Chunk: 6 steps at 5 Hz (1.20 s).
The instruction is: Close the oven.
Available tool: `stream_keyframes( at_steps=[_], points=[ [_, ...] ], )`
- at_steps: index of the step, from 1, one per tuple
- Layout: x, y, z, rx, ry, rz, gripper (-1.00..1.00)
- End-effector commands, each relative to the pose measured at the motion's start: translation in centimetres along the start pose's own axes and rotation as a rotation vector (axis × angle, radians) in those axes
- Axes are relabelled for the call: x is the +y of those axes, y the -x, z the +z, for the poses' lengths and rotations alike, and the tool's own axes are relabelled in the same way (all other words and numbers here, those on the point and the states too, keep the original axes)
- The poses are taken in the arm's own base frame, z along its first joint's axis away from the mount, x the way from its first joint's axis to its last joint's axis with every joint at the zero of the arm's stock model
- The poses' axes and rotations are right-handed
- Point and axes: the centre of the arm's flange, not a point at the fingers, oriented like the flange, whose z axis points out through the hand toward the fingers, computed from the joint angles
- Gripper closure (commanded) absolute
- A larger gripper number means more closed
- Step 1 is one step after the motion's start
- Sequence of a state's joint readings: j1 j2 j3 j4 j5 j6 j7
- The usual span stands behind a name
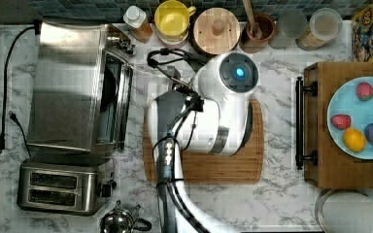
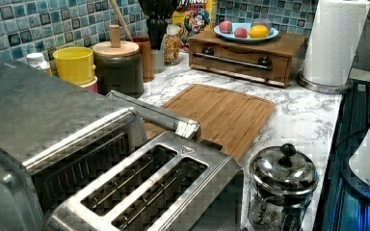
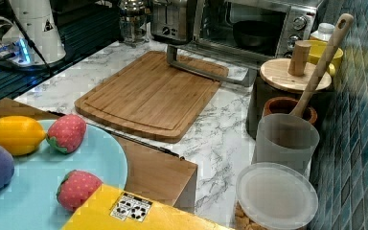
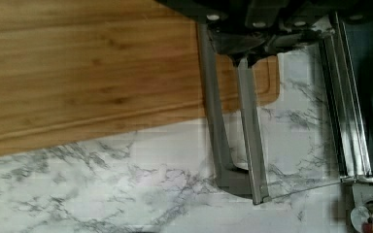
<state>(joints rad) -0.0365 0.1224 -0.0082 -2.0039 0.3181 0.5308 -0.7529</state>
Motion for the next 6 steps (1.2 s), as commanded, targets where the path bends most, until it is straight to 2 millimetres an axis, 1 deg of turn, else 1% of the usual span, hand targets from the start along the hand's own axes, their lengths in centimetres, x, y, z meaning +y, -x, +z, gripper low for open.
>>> stream_keyframes(
  at_steps=[1, 2, 3, 4, 5, 6],
  points=[
    [5.4, 2.6, 4.7, -0.014, -0.240, -0.036, 1.00],
    [7.0, 2.4, 5.9, 0.006, -0.318, -0.055, 1.00],
    [8.3, 1.9, 7.4, 0.045, -0.349, -0.069, 1.00],
    [8.9, 0.5, 9.1, 0.062, -0.382, -0.096, 1.00],
    [9.1, 0.1, 9.6, 0.087, -0.426, -0.153, 1.00],
    [7.9, -0.7, 11.4, 0.071, -0.420, -0.198, 1.00]
  ],
)
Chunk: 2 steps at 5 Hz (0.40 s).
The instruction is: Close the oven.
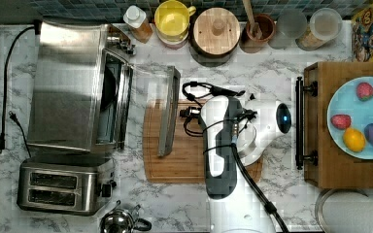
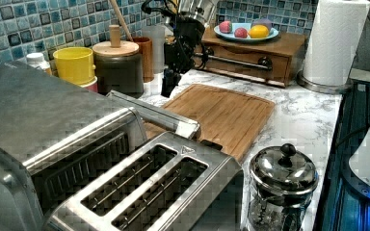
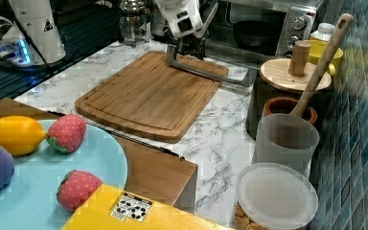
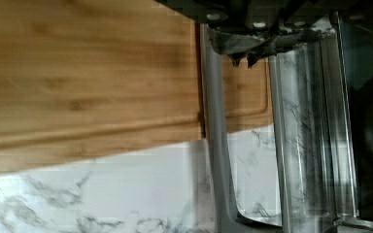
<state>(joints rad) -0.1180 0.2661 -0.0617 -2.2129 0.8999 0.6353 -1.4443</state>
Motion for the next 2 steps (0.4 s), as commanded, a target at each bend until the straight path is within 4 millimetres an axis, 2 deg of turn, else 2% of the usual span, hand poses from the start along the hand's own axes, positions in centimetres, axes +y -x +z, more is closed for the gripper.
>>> stream_keyframes(
  at_steps=[1, 2],
  points=[
    [-4.0, -4.3, 1.5, 0.010, -0.038, -0.156, 1.00],
    [-5.2, -4.2, 1.8, 0.023, -0.062, -0.171, 1.00]
  ],
)
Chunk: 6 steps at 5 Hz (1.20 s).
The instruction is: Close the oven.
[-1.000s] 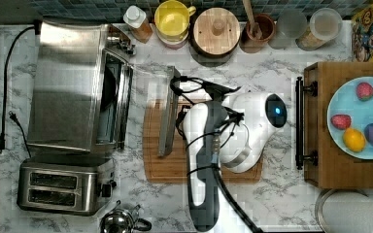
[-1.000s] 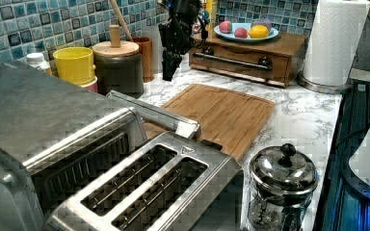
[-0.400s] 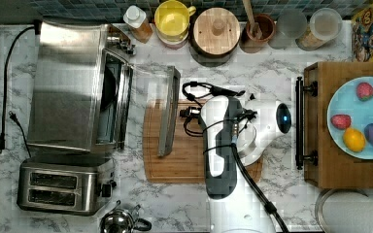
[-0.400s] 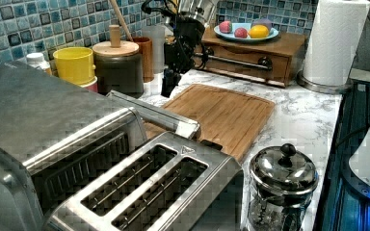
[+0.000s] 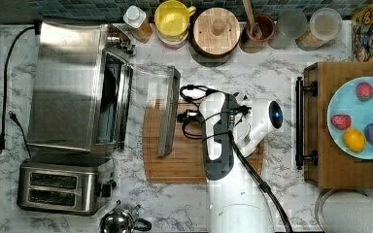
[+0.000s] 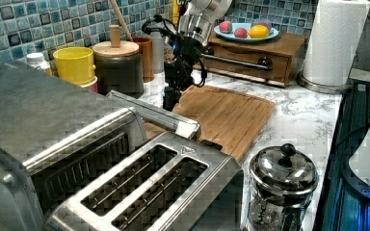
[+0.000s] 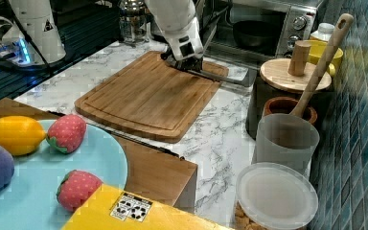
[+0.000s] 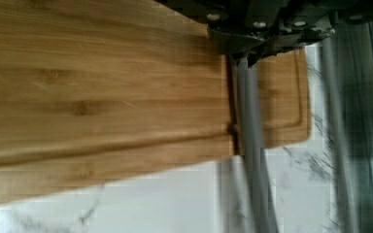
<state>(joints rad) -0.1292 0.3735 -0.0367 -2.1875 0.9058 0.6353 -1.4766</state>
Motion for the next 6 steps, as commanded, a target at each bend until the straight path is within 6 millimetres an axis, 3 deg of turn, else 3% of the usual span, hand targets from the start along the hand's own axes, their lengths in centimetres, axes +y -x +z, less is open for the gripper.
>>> stream_keyframes(
  at_steps=[1, 2, 3, 4, 5, 6],
  points=[
    [-8.5, -3.8, -2.8, 0.111, -0.058, -0.186, 1.00],
    [-8.9, -3.6, -4.1, 0.138, -0.077, -0.182, 1.00],
    [-9.7, -4.4, -2.7, 0.080, -0.094, -0.198, 1.00],
    [-10.6, -5.3, -0.1, 0.016, -0.124, -0.197, 1.00],
    [-12.4, -5.2, 1.1, -0.022, -0.140, -0.256, 1.00],
    [-12.9, -5.7, 3.2, -0.095, -0.104, -0.250, 1.00]
  ],
)
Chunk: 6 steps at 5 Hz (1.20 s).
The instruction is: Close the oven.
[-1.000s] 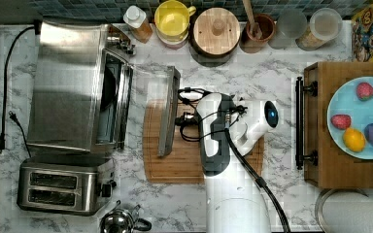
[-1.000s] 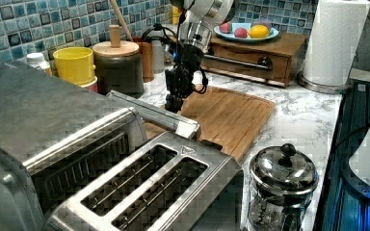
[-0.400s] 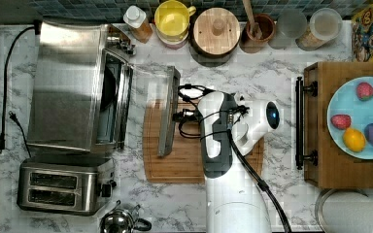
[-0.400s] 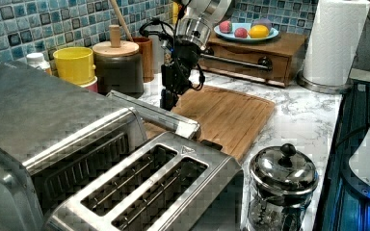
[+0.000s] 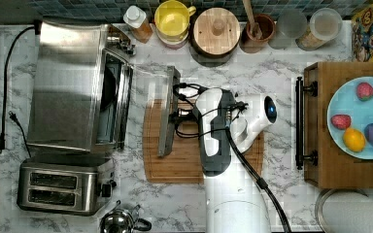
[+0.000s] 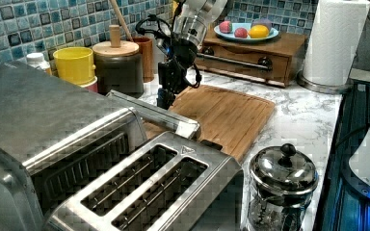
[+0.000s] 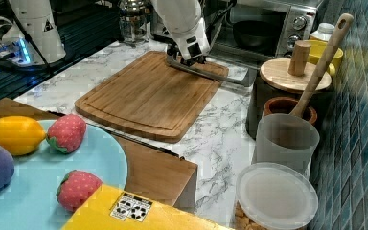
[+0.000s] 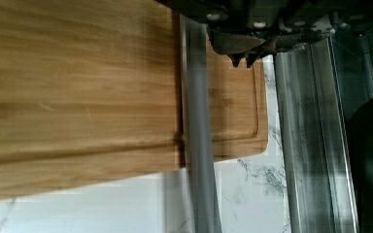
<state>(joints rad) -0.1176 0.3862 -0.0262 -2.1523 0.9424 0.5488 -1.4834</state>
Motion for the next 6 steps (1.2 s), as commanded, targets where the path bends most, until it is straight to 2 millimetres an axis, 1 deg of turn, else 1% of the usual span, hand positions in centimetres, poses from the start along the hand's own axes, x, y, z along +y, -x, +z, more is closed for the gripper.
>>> stream_keyframes(
  at_steps=[1, 2, 3, 4, 5, 6],
  points=[
    [-10.2, -5.5, 3.9, -0.069, -0.035, -0.203, 1.00],
    [-12.1, -4.0, 1.4, -0.013, -0.093, -0.257, 1.00],
    [-14.9, -4.0, -0.8, 0.011, -0.120, -0.264, 1.00],
    [-19.0, -3.3, -3.1, 0.045, -0.117, -0.312, 1.00],
    [-25.6, -3.2, -1.9, -0.001, 0.013, -0.394, 1.00],
    [-30.6, -2.7, 1.5, -0.050, 0.138, -0.452, 1.00]
  ],
)
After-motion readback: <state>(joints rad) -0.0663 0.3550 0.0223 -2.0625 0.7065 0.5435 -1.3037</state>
